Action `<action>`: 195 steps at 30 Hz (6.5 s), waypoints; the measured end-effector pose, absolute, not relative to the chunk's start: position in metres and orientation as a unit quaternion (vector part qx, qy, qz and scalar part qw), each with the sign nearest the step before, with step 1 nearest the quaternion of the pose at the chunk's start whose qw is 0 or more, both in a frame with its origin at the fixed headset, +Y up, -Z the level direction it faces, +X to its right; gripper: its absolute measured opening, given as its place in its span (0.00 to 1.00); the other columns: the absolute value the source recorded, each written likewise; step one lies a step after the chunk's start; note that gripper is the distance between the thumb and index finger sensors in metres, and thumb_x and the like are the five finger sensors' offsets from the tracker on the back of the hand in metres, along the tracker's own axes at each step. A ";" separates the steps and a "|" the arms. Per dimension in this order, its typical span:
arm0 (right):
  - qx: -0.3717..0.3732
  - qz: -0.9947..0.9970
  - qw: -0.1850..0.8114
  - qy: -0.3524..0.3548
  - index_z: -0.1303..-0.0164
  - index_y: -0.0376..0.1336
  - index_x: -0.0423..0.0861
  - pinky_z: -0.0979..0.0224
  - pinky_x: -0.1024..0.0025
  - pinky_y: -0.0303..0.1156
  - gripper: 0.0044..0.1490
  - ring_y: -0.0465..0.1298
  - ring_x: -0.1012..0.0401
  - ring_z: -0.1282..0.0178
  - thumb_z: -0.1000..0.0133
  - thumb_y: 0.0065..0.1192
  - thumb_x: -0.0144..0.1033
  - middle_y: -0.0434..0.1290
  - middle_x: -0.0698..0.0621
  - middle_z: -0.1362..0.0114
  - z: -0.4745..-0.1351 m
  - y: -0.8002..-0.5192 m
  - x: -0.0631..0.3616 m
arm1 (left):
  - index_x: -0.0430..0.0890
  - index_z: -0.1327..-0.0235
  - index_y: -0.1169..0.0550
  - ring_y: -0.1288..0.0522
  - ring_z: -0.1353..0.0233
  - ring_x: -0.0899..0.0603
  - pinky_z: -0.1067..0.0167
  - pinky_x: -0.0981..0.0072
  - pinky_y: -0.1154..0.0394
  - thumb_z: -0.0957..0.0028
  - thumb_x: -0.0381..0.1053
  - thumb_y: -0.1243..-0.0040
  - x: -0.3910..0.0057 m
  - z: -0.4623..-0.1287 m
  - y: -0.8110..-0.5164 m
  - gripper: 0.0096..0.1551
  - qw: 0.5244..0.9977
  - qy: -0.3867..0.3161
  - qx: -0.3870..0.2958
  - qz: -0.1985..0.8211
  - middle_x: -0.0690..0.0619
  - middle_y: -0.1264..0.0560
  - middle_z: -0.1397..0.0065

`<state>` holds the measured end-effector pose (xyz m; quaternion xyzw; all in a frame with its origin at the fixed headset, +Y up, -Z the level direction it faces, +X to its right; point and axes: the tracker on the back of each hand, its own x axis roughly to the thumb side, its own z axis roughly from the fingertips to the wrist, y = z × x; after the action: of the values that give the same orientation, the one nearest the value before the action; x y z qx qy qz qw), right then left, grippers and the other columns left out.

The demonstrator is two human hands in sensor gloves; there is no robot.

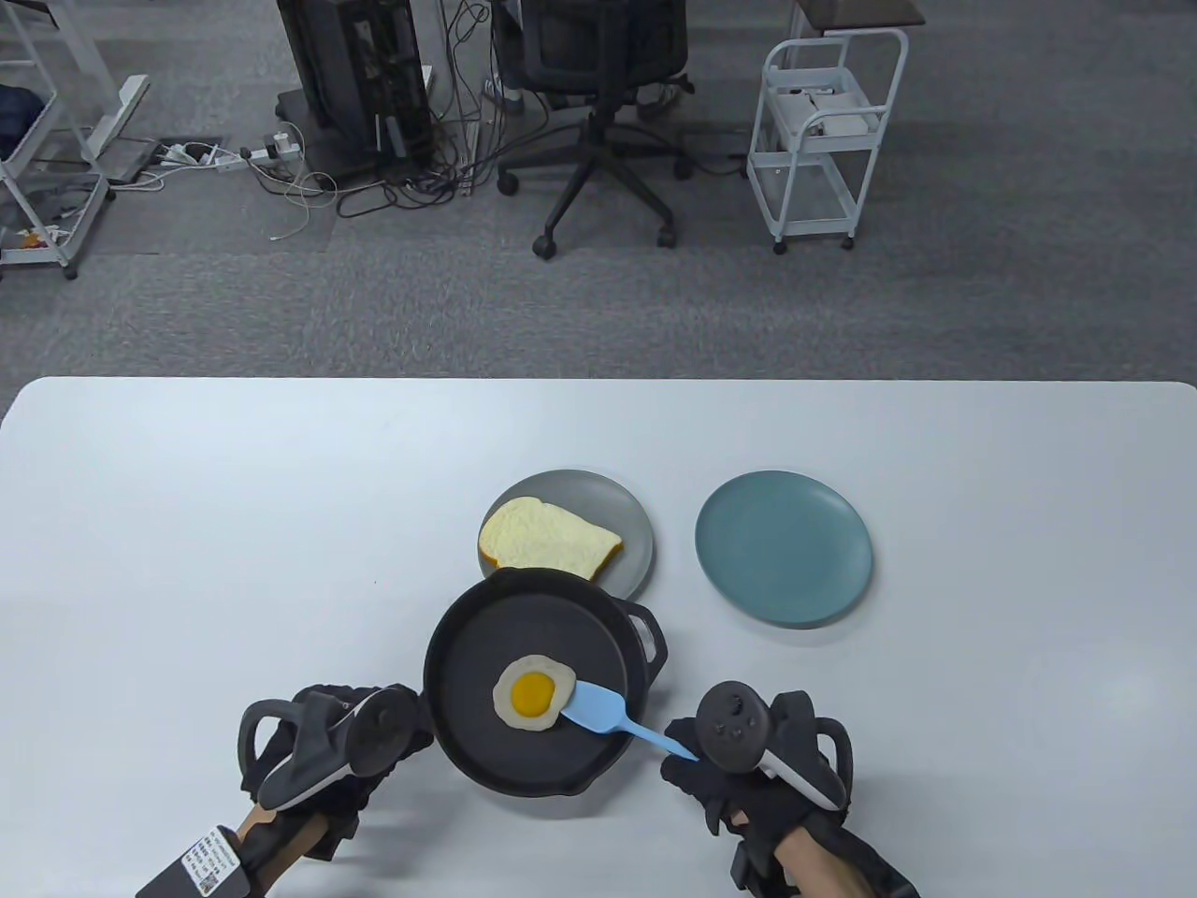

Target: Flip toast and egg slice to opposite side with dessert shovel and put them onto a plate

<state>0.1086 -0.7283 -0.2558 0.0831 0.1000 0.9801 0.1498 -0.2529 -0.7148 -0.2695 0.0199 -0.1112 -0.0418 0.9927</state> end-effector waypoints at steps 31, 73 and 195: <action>0.100 0.990 0.097 0.020 0.45 0.77 0.53 0.44 0.54 0.80 0.33 0.87 0.61 0.62 0.59 0.78 0.55 0.85 0.62 0.69 -0.249 -0.720 0.100 | 0.57 0.65 0.10 0.17 0.80 0.49 0.58 0.54 0.18 0.68 0.70 0.32 -0.240 -0.262 -0.718 0.25 0.987 -0.139 0.028 -0.077 0.64 0.15 0.82; 0.128 0.972 0.177 0.086 0.45 0.77 0.52 0.43 0.54 0.80 0.34 0.87 0.61 0.60 0.59 0.78 0.55 0.85 0.62 0.66 -0.255 -0.735 0.091 | 0.57 0.64 0.10 0.17 0.79 0.49 0.56 0.54 0.18 0.69 0.70 0.32 -0.223 -0.248 -0.717 0.26 0.978 -0.194 0.032 -0.073 0.64 0.15 0.82; -0.038 0.908 0.413 0.063 0.47 0.78 0.45 0.55 0.59 0.82 0.33 0.83 0.66 0.78 0.54 0.72 0.55 0.87 0.61 0.69 -0.265 -0.704 0.173 | 0.57 0.62 0.11 0.17 0.79 0.50 0.57 0.54 0.18 0.68 0.70 0.33 -0.220 -0.244 -0.715 0.27 0.982 -0.179 0.010 -0.054 0.64 0.15 0.81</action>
<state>0.1729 -0.7040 -0.2653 -0.0379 0.0629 0.9076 0.4135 -0.2202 -0.7150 -0.2438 0.0105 -0.1795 -0.0536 0.9822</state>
